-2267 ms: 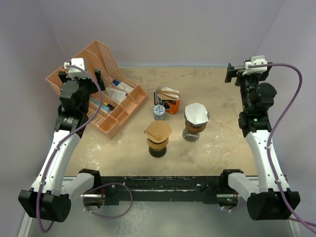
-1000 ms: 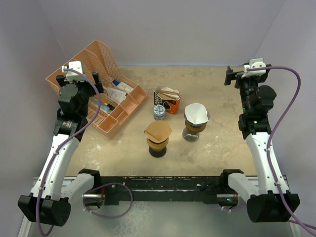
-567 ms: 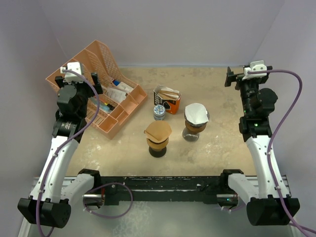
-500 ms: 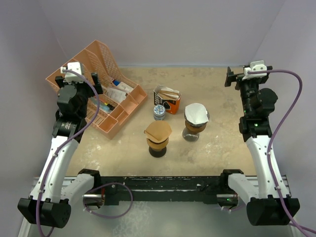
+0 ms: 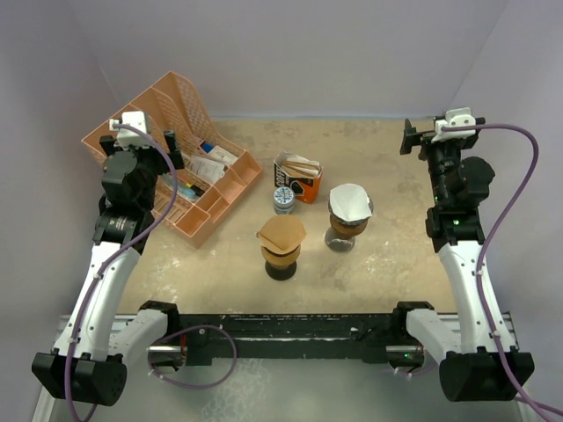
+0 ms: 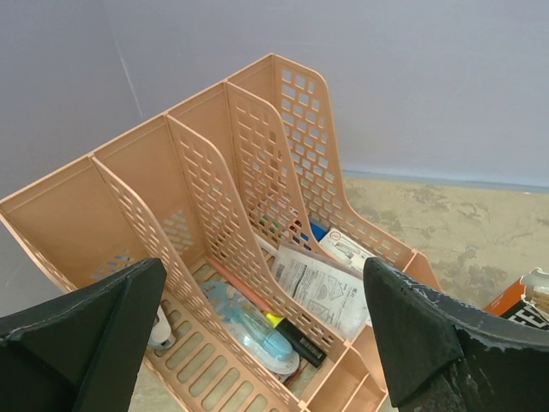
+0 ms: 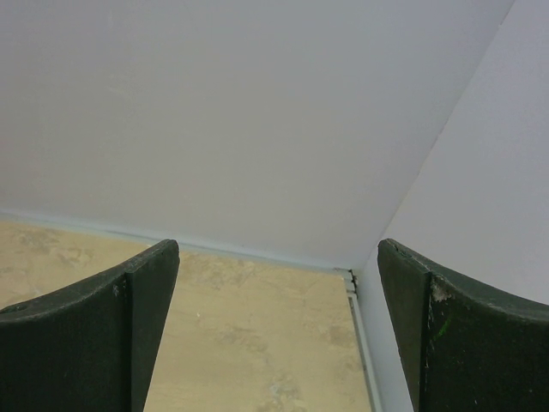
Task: Place the coffee filter in the dripper
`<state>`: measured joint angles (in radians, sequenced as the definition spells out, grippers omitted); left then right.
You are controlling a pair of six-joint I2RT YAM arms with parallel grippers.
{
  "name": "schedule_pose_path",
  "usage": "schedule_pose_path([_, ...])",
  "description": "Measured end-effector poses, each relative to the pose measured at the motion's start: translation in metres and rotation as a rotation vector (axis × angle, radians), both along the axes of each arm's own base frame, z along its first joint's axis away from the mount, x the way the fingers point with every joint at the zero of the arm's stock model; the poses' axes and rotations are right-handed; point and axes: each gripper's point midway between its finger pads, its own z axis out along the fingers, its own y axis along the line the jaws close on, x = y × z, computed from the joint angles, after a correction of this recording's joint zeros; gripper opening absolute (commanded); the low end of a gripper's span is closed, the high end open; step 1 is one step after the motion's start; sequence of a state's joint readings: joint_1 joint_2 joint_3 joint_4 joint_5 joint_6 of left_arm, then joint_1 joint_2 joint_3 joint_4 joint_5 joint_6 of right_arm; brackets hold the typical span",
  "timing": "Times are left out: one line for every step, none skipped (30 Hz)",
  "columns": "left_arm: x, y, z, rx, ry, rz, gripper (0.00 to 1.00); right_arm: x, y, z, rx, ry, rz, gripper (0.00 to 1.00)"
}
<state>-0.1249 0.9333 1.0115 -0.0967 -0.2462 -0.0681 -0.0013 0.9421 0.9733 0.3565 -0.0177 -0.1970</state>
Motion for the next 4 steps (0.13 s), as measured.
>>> schedule_pose_path([0.0001, -0.0001, -0.0002, 0.0, 0.001, -0.001, 0.99, 0.0001, 0.0, -0.0002, 0.001, 0.001, 0.0, 1.0])
schedule_pose_path([0.0001, -0.0006, -0.0002, 0.0, 0.001, -0.003, 0.99, 0.0003, 0.0, -0.0005, 0.002, 0.002, 0.0, 1.0])
schedule_pose_path([0.0001, -0.0007, -0.0003, 0.0, 0.001, -0.004, 0.99, 0.0004, 0.0, -0.0006, 0.002, 0.002, 0.0, 1.0])
schedule_pose_path([0.0002, -0.0011, -0.0003, 0.0, 0.001, -0.006, 0.99, 0.0004, -0.0001, -0.0006, 0.003, 0.002, 0.0, 1.0])
